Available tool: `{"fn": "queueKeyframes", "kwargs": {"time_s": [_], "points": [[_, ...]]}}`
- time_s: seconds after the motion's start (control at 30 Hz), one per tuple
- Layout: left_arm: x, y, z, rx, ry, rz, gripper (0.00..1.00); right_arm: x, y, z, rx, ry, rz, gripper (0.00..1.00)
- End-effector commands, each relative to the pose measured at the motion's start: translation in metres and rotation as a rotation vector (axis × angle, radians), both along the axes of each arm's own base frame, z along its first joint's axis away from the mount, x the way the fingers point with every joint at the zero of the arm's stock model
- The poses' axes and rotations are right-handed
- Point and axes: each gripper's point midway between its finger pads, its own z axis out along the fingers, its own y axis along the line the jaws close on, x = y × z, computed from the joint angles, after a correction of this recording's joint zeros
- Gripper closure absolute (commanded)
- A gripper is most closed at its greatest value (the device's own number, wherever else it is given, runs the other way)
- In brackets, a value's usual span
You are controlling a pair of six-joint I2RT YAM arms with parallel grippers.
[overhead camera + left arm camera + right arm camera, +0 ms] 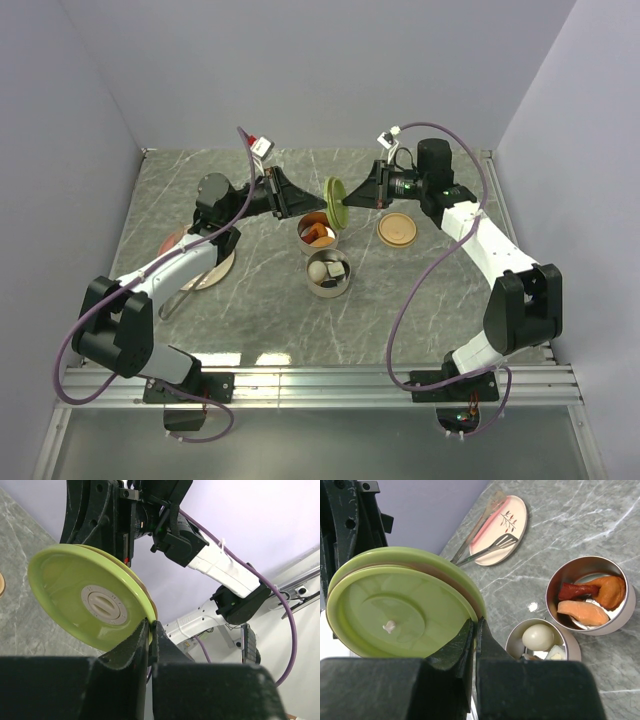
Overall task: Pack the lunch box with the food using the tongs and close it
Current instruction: Pass the lid of the lunch box from the right arm to the left
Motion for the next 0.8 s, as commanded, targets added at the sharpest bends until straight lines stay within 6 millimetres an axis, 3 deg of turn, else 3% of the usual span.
{"fn": "queueKeyframes", "kwargs": {"time_s": [0.0,0.03,0.17,0.27,0.3,0.37,0.5,0.63,0.67,0.7,0.77], "points": [[-0.004,-0.001,0.01,-0.021,-0.033,-0.002,0.92,-0.004,0.001,0.026,0.013,-0.106,0.007,1.0],[-0.003,-0.001,0.009,-0.018,-0.031,0.0,0.98,-0.004,0.001,0.026,0.012,-0.106,0.004,1.0],[-0.004,-0.001,0.009,-0.005,-0.045,0.001,1.0,-0.002,0.0,0.022,-0.001,-0.083,-0.003,0.96],[-0.003,-0.001,0.006,0.024,-0.063,0.003,1.0,0.0,0.001,0.022,-0.007,-0.076,-0.007,0.77],[-0.003,0.0,0.009,0.03,-0.082,0.009,1.0,0.001,0.001,0.021,-0.009,-0.072,-0.01,0.66],[0.0,0.001,0.004,0.061,-0.088,0.019,1.0,0.003,0.0,0.02,-0.011,-0.062,-0.018,0.6],[0.005,0.002,-0.001,0.094,-0.109,0.038,1.0,0.007,0.001,0.017,-0.013,-0.051,-0.025,0.58],[0.022,0.002,-0.012,0.185,-0.16,0.084,1.0,0.015,-0.005,0.011,-0.041,-0.038,-0.06,0.45],[0.025,0.003,-0.027,0.244,-0.114,0.085,1.0,0.016,-0.008,0.009,-0.048,-0.033,-0.069,0.43],[0.033,0.002,-0.021,0.267,-0.146,0.097,1.0,0.022,-0.015,0.008,-0.056,-0.031,-0.097,0.38],[0.047,0.004,-0.034,0.356,-0.2,0.13,1.0,0.025,-0.023,0.006,-0.068,-0.026,-0.124,0.34]]}}
